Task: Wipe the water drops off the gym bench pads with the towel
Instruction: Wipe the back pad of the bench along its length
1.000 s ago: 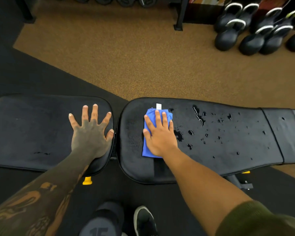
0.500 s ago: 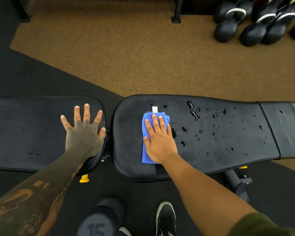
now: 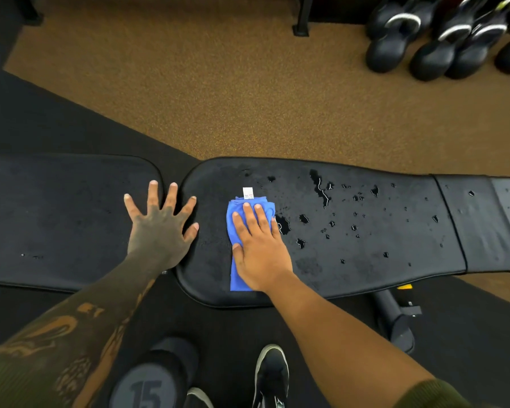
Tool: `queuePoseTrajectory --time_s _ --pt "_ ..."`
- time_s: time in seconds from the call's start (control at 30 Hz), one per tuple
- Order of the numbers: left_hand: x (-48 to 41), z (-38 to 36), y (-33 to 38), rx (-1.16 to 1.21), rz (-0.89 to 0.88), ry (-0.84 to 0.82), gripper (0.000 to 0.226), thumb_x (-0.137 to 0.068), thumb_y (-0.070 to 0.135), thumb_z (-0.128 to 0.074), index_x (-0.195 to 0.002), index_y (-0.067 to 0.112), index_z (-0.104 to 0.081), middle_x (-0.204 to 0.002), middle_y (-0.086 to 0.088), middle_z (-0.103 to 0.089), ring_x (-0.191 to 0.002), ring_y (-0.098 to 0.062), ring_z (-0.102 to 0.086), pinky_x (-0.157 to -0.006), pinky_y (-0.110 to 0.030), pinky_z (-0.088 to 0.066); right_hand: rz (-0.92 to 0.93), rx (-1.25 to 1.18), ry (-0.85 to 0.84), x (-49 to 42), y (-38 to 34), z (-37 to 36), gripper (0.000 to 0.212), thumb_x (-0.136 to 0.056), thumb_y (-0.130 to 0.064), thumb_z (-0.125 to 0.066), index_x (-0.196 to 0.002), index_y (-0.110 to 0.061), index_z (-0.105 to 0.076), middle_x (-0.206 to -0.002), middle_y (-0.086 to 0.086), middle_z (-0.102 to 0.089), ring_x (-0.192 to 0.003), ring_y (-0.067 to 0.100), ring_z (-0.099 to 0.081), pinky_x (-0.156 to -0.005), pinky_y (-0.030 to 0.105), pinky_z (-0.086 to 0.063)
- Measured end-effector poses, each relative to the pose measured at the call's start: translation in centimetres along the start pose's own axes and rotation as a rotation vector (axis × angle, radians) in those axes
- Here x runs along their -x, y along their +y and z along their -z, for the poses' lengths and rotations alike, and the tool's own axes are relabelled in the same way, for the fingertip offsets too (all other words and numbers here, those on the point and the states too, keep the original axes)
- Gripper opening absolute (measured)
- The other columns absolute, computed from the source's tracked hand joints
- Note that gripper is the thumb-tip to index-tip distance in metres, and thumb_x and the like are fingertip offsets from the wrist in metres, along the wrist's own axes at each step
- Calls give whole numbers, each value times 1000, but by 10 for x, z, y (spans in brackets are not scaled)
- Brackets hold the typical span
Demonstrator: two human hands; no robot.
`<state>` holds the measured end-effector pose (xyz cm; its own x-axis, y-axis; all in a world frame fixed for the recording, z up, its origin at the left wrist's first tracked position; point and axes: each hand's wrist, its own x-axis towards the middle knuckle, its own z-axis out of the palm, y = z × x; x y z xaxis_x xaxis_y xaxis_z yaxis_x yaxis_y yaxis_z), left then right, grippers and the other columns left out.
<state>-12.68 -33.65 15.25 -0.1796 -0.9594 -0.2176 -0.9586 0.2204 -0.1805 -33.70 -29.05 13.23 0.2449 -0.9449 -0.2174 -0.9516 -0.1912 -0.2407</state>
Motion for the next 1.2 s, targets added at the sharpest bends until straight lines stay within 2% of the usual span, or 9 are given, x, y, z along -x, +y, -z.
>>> queuePoseTrajectory --time_s 0.2,0.3,0.37,0.47,0.6,0.73,0.93,1.03,1.2 --pt "1 0 6 5 -127 4 62 -98 46 -21 -154 22 -12 -163 -7 -11 -150 -33 -3 -114 -63 -1 -58 -5 -20 -9 -16 5 63 -100 -33 -27 -154 -16 2 -162 5 12 -147 27 19 -120 49 4" --pt "-1 0 14 64 -171 -16 62 -99 41 -22 -154 17 -8 -163 -11 -6 -150 -28 -4 -119 -55 -1 18 12 -35 3 -29 -1 63 -100 -34 -25 -154 -15 2 -162 6 11 -147 27 18 -120 48 5" --pt "-1 0 13 76 -173 -17 62 -99 41 -21 -154 17 -6 -163 -11 -3 -150 -26 -5 -119 -53 0 71 23 -21 15 -26 -3 63 -97 -37 -22 -154 -16 -4 -163 6 5 -149 27 12 -119 47 3" --pt "0 0 9 56 -192 -14 62 -100 43 -21 -154 19 -5 -163 -11 -4 -150 -28 -6 -119 -52 -2 83 7 -27 24 -6 -1 64 -93 -40 -16 -154 -20 -12 -163 3 -1 -149 26 6 -119 47 -2" --pt "2 1 8 34 -192 -19 60 -100 43 -18 -154 23 -2 -163 -11 -3 -149 -33 -6 -119 -51 -1 1 10 -33 12 15 8 61 -98 -37 -24 -155 -23 -6 -163 1 8 -149 24 13 -120 48 -2" --pt "4 0 8 -2 -183 -12 60 -100 43 -14 -154 24 2 -163 -10 -1 -150 -31 -6 -119 -52 -1 -39 11 -31 4 4 9 62 -100 -36 -27 -154 -21 -2 -163 4 10 -148 26 16 -119 48 2" --pt "4 1 10 -31 -175 -16 61 -99 46 -10 -153 24 6 -163 -10 1 -150 -31 -7 -119 -53 -2 56 34 -42 27 14 5 66 -94 -43 -15 -155 -20 -7 -163 4 3 -149 26 10 -120 48 -2" --pt "6 1 10 -38 -165 -21 62 -99 46 -9 -153 23 7 -163 -10 2 -150 -31 -5 -120 -53 -2 36 20 -53 29 33 9 69 -91 -46 -11 -154 -21 -8 -163 2 4 -149 23 10 -120 47 -2" --pt "10 -4 22 -11 -83 -5 63 -98 45 -10 -154 19 3 -163 -13 -1 -150 -32 -3 -119 -54 0 -66 26 -34 -4 36 16 63 -100 -36 -27 -154 -19 -1 -162 4 11 -148 26 15 -120 48 -1"
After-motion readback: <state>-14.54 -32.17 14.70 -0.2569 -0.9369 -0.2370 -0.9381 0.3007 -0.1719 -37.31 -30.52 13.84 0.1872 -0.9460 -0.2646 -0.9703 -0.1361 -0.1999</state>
